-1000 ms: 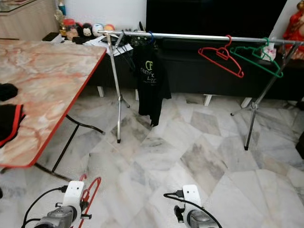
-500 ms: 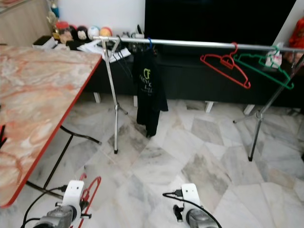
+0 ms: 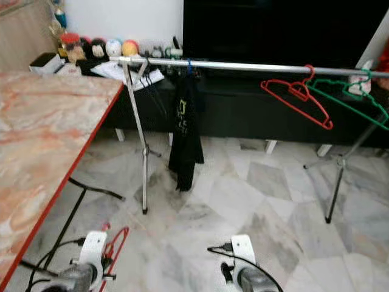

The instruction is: Hang hanger

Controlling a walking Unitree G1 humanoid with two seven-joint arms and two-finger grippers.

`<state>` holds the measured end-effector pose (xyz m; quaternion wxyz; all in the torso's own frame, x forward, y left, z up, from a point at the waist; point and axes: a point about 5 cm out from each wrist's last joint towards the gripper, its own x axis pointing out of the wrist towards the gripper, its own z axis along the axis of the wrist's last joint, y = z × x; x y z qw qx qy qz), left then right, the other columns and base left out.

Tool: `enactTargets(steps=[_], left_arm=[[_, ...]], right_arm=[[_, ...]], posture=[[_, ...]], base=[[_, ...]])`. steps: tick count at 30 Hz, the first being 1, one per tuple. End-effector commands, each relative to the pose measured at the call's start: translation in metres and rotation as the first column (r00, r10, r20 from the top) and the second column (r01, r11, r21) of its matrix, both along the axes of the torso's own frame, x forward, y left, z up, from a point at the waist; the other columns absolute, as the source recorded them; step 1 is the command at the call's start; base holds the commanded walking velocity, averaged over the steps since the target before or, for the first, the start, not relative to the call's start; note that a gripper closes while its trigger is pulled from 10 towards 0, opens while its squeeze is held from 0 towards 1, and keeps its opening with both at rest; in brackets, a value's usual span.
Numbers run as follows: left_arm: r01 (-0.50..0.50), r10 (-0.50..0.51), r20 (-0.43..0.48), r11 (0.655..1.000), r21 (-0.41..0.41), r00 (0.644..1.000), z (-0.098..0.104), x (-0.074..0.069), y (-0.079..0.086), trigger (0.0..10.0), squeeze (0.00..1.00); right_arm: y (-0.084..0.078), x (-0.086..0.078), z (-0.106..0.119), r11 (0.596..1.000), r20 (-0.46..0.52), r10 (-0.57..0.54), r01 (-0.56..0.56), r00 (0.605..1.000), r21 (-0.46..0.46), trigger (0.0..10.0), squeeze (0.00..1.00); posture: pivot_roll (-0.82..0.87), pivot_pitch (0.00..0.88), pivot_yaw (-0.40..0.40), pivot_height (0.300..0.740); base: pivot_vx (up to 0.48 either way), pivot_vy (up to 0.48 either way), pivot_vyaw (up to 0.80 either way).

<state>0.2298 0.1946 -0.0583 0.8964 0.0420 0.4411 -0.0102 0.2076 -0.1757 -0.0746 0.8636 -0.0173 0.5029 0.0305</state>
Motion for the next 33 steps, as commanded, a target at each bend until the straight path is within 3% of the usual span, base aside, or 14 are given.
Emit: enactTargets(steps=[1, 11, 26, 33], left_arm=[[0.02, -0.02, -0.01, 1.0, -0.012, 1.0, -0.0015, -0.0003, -0.0082, 10.0, 0.0], [0.028, -0.028, -0.012, 1.0, -0.002, 1.0, -0.0016, -0.0007, -0.0071, 10.0, 0.0], [0.031, -0.03, -0.015, 0.999, 0.021, 0.999, -0.0008, -0.0005, -0.0023, 10.0, 0.0], [0.038, -0.038, -0.014, 0.999, 0.025, 0.999, -0.0003, 0.0002, -0.0018, 10.0, 0.0]], right_arm=[[-0.0093, -0.0039, -0.0011, 1.0, -0.012, -0.016, 0.016, 1.0, -0.018, 10.0, 0.0], [-0.0082, -0.0043, -0.0015, 1.0, -0.014, -0.009, 0.008, 1.0, -0.018, 10.0, 0.0], [-0.0042, -0.0038, -0.0017, 1.0, -0.013, -0.006, 0.006, 1.0, -0.01, 10.0, 0.0], [-0.0039, -0.0031, -0.0013, 1.0, -0.012, 0.004, -0.005, 1.0, -0.012, 10.0, 0.0]], posture=[[0.03, 0.0, -0.038, 0.74], [0.03, 0.0, -0.035, 0.74], [0.03, 0.0, -0.024, 0.74], [0.03, 0.0, -0.021, 0.74]], base=[[0.39, 0.0, 0.0], [0.383, 0.0, 0.0], [0.0, 0.0, 0.0], [0.0, -0.33, 0.0]])
